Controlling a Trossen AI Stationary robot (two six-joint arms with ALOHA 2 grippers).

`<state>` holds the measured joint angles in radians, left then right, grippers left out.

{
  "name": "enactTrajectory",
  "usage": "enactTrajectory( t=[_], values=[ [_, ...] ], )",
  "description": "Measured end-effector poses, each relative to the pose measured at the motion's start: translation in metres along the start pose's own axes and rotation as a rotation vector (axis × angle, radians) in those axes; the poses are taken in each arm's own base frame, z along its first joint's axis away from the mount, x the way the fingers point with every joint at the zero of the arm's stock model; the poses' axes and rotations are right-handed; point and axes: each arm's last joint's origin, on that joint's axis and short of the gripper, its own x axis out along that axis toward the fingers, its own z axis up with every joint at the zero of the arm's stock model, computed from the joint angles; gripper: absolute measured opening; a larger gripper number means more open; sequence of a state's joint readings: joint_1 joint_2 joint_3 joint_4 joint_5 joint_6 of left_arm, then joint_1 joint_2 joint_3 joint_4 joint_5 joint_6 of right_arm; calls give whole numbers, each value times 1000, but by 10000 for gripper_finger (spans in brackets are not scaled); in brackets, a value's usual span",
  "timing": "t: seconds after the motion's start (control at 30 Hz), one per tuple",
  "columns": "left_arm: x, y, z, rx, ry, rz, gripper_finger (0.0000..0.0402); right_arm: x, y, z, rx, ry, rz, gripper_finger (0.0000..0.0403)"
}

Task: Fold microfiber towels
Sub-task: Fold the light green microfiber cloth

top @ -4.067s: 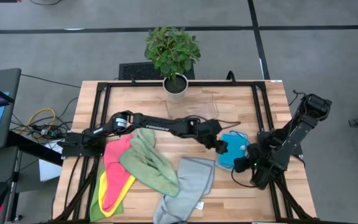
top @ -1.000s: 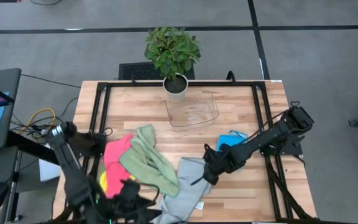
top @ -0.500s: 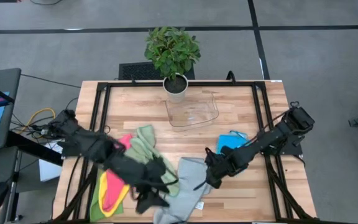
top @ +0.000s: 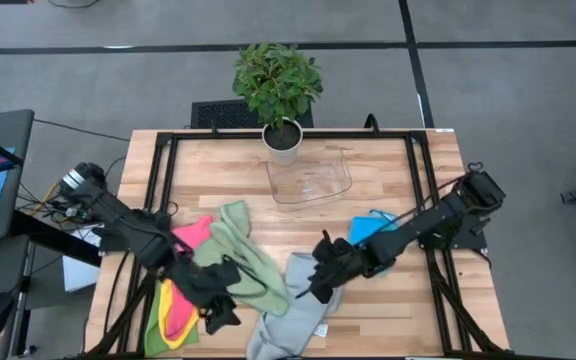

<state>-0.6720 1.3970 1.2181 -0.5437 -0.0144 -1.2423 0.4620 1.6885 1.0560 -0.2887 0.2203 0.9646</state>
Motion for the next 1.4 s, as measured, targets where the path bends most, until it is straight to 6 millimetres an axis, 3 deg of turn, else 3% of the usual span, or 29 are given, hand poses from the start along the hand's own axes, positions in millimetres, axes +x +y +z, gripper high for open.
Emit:
enactTrajectory(
  t=[0.13, 0.3, 0.43, 0.73, 0.9, 1.03, 1.4],
  values=[
    [-1, 45, -29, -160, -224, 23, 251, -1, -7, 17, -13, 4, -35, 209],
    [-11, 96, -44, -340, -433, 98, 251, -4, 3, 57, -69, -94, 7, 209],
    [-25, 113, -44, -408, -536, 59, 251, 12, 12, 87, -142, -135, -4, 209],
    [-60, 117, -39, -410, -676, -32, 251, 77, 45, 118, -329, -94, -58, 209],
    [-70, 117, -37, -386, -712, -55, 251, 101, 47, 128, -361, -63, -125, 209],
    [-73, 118, -36, -369, -736, -53, 251, 112, 48, 135, -362, -80, -119, 209],
    [-72, 120, -36, -360, -752, -30, 251, 132, 37, 132, -326, -55, -183, 198]
  ],
)
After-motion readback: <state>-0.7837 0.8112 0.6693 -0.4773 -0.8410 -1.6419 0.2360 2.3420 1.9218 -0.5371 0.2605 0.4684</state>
